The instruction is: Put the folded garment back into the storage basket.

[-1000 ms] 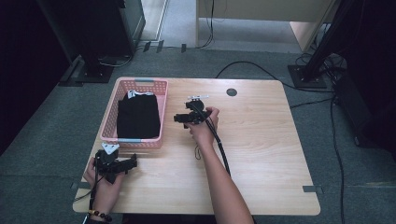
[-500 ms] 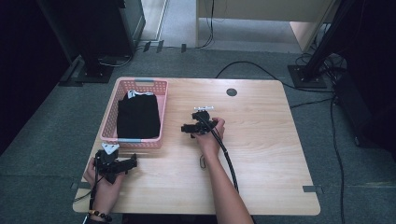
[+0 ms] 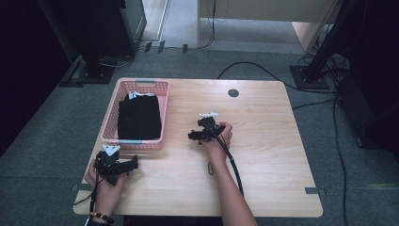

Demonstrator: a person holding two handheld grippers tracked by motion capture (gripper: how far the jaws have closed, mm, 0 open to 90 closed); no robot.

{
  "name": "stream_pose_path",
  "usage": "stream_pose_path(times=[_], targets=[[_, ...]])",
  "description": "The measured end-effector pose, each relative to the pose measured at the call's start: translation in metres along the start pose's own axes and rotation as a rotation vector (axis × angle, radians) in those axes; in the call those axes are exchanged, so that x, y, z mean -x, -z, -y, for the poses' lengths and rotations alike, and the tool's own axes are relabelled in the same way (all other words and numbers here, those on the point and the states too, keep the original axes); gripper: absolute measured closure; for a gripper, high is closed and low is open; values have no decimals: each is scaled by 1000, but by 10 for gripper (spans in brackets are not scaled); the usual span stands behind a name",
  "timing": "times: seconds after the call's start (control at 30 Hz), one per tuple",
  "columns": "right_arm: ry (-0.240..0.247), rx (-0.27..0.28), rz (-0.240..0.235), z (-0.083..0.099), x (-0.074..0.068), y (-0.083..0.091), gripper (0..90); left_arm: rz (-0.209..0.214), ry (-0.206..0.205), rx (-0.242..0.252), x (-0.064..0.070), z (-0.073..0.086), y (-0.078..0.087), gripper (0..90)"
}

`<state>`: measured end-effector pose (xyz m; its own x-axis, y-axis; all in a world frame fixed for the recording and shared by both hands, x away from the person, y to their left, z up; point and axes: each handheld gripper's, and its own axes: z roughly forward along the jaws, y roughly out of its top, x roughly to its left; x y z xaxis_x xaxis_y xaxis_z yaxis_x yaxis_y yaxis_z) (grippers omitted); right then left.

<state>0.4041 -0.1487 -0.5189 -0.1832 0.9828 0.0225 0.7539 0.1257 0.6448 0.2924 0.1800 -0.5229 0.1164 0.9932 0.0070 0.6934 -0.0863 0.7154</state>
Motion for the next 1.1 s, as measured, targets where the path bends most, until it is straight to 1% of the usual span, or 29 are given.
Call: stream_pose_path(times=[0.17, 0.3, 0.4, 0.47, 0.53, 0.6, 0.73, 0.9, 1.1], targets=[[-7, 4, 6, 4, 11, 3, 0, 0, -2, -2, 0, 0, 0, 0], [-21, 36, 18, 11, 19, 6, 0, 0, -2, -2, 0, 0, 0, 0], [-30, 48, 25, 15, 24, 8, 0, 1, -2, -2, 0, 0, 0, 0], [-32, 48, 30, 17, 27, 10, 0, 1, -2, -2, 0, 0, 0, 0], [-38, 33, 31, 17, 29, 12, 0, 1, -2, -2, 0, 0, 0, 0], [-33, 32, 28, 19, 32, 13, 0, 0, -2, -2, 0, 0, 0, 0], [-25, 40, 23, 22, 37, 15, 0, 0, -2, -2, 0, 0, 0, 0], [-35, 52, 33, 27, 45, 18, 0, 0, -2, -2, 0, 0, 0, 0], [-47, 54, 42, 31, 53, 22, 0, 0, -2, -2, 0, 0, 0, 0]])
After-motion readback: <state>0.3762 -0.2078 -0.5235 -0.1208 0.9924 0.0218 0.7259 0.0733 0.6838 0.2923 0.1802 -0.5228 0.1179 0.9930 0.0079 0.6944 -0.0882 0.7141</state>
